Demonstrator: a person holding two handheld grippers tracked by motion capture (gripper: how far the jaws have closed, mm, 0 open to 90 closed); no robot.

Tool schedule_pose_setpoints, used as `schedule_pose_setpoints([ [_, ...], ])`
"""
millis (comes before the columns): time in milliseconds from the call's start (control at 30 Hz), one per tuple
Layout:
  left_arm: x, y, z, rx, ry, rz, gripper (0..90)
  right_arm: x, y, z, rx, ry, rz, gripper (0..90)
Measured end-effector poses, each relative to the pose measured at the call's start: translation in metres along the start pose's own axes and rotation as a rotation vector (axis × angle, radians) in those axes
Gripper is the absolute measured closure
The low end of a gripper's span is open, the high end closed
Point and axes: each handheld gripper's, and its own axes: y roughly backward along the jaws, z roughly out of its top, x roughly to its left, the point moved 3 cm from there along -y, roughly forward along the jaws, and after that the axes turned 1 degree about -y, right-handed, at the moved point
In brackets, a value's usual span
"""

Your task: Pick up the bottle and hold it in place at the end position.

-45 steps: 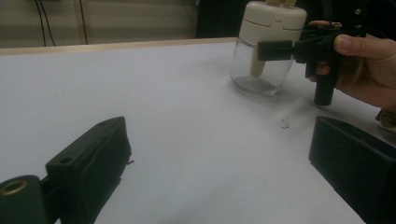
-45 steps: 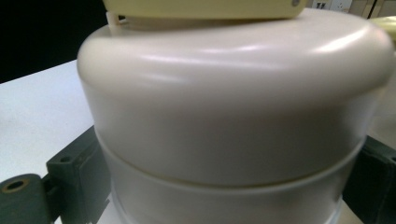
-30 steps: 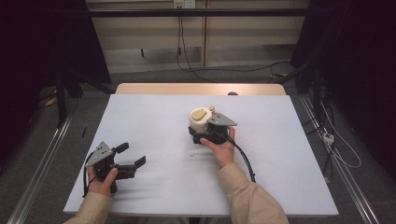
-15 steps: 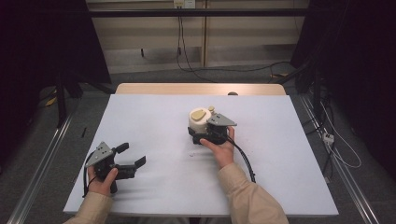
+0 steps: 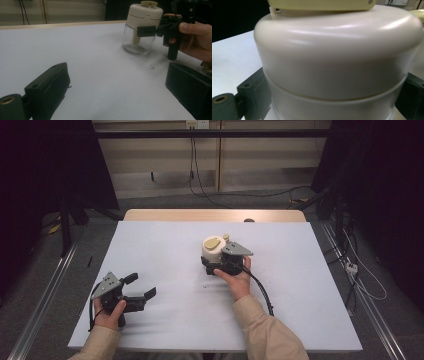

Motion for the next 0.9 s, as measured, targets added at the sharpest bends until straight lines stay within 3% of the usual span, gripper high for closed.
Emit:
schedule_pose_setpoints([
  [900,-0.0014,0.0,-0.0001,0.002,-0.002,0.004,4.7,0.0,0.0026,-0.002,0.015,0.003,0.001,5.0],
])
